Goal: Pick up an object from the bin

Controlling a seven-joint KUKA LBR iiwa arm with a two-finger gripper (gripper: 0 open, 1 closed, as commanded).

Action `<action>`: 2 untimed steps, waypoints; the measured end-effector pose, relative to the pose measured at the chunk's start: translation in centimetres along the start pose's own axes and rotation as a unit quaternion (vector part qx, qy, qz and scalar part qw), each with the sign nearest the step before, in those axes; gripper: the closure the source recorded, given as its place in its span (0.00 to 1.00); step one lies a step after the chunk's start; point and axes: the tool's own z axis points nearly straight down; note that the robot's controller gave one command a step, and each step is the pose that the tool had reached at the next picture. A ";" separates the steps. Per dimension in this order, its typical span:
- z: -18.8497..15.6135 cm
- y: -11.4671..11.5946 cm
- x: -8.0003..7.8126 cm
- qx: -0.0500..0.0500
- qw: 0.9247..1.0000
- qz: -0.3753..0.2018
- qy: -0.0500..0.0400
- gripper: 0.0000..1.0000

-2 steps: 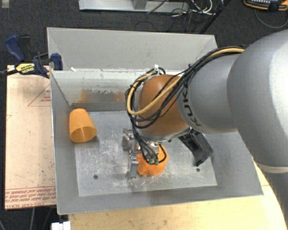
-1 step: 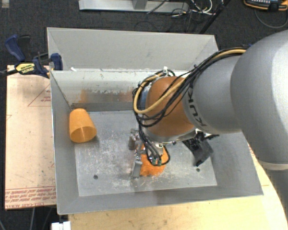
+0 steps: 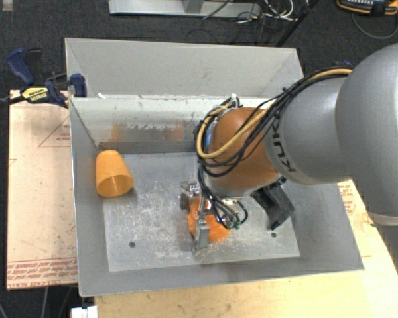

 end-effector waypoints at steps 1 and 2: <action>0.4 -2.2 1.0 -0.001 0.999 0.043 0.001 0.00; 0.6 -4.8 1.2 -0.001 0.976 0.216 0.000 0.00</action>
Offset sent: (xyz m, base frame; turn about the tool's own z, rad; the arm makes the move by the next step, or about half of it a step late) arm -0.0077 -0.0651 -0.0076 0.5159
